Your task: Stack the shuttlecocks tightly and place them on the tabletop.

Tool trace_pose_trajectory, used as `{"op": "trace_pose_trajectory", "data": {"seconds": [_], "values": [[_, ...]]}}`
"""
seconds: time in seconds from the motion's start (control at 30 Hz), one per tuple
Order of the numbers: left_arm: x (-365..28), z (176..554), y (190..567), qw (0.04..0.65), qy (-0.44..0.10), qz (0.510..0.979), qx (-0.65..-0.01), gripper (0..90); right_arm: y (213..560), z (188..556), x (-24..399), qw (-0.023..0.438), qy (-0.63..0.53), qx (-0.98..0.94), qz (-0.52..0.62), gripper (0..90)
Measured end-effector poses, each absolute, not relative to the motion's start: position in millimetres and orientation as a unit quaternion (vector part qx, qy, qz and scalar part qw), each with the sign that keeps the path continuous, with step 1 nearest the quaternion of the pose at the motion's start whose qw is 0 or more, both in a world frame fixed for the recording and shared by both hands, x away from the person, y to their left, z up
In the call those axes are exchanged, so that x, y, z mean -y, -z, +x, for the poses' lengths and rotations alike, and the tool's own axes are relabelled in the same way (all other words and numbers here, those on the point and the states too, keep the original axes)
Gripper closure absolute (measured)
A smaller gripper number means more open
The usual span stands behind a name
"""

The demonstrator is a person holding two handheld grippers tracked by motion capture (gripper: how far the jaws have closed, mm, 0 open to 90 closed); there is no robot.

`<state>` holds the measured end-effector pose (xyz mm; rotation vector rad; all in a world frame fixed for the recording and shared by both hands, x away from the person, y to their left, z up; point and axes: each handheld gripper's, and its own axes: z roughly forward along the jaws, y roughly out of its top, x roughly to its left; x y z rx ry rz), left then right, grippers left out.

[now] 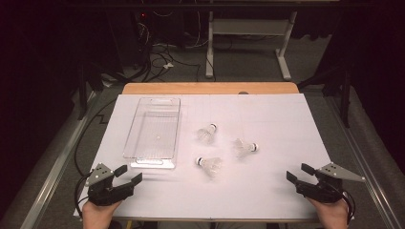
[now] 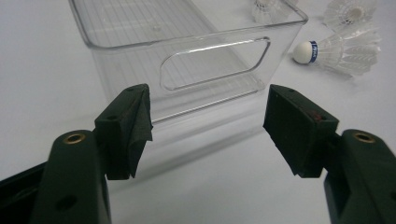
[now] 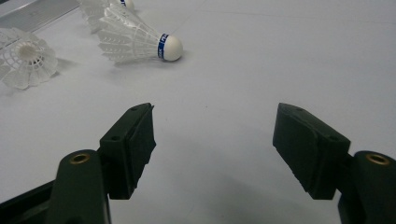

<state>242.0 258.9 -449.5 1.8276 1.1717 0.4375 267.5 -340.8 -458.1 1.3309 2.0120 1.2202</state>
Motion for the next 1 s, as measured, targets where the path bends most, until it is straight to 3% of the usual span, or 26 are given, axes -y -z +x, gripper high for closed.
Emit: {"op": "trace_pose_trajectory", "data": {"seconds": [1.0], "values": [[-213,245,436,0.452,-0.155,0.771,-0.421,36.0,459,268,340,0.218,-0.432,-0.733,0.479,29.6]]}}
